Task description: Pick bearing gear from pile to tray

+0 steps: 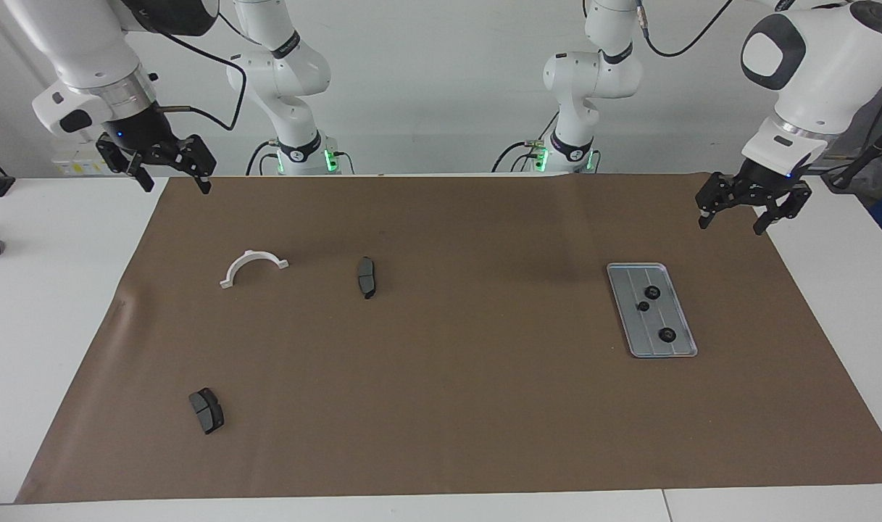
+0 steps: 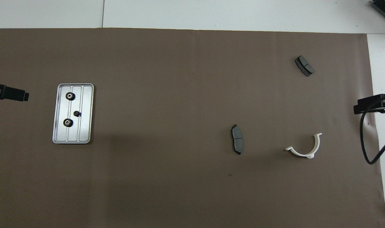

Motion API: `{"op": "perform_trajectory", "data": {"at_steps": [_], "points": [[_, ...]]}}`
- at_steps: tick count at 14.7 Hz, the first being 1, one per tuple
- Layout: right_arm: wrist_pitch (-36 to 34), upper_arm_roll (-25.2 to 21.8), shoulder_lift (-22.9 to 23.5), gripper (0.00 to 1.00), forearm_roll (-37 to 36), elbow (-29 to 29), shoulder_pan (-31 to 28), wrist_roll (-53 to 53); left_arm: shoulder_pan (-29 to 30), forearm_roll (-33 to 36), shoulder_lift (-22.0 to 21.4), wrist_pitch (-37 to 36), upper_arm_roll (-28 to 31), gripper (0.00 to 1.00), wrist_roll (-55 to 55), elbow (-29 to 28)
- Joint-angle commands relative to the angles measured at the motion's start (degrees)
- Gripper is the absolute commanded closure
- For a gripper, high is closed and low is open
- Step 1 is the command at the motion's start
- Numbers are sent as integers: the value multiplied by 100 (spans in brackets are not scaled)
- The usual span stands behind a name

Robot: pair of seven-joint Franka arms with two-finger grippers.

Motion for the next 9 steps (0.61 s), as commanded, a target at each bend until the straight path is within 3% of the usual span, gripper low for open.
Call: {"op": "perform_trajectory", "data": {"at_steps": [1,9], "points": [[53,23,-107,0,98,-112,-72,48,65,-27,-82,-339,-80,0,66,1],[53,6,-115,0,107,-121,-72,48,787,-27,-135,-507,-881,0,66,10]]}}
